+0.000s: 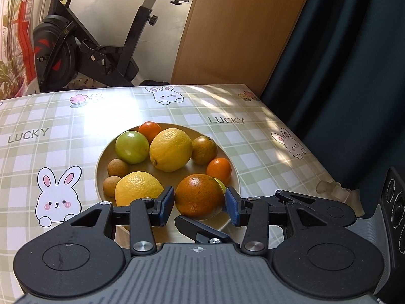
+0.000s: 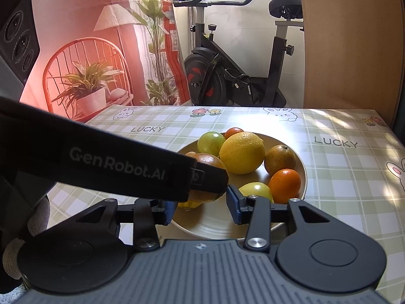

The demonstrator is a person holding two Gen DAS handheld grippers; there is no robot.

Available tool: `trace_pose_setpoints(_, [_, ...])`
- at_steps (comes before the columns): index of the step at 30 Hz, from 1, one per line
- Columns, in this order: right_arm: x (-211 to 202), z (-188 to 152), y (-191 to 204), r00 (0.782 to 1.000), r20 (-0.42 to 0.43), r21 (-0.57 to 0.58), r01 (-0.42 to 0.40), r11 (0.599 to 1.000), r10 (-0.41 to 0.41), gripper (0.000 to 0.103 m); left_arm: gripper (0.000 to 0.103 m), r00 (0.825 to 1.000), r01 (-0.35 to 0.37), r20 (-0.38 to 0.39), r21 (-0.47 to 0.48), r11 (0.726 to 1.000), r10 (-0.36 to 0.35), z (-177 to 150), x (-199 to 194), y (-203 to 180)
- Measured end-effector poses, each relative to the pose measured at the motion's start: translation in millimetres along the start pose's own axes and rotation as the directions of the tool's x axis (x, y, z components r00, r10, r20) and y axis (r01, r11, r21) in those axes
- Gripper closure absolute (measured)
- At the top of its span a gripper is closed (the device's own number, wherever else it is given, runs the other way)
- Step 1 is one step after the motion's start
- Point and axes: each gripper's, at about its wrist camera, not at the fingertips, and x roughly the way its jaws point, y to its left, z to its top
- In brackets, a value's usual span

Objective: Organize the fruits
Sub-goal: 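Carry the dark orange with the left tool over the plate and lower it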

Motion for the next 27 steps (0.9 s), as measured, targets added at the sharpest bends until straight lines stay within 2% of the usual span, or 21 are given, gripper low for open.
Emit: trace_pose_setpoints(27, [17.6, -11.5, -10.0, 0.998, -0.055, 0.035, 0.004, 0.999, -0.002, 0.059, 0.056, 0.998, -0.003, -0.058, -0.012, 1.000, 0.002, -8.3, 25.2, 8.2])
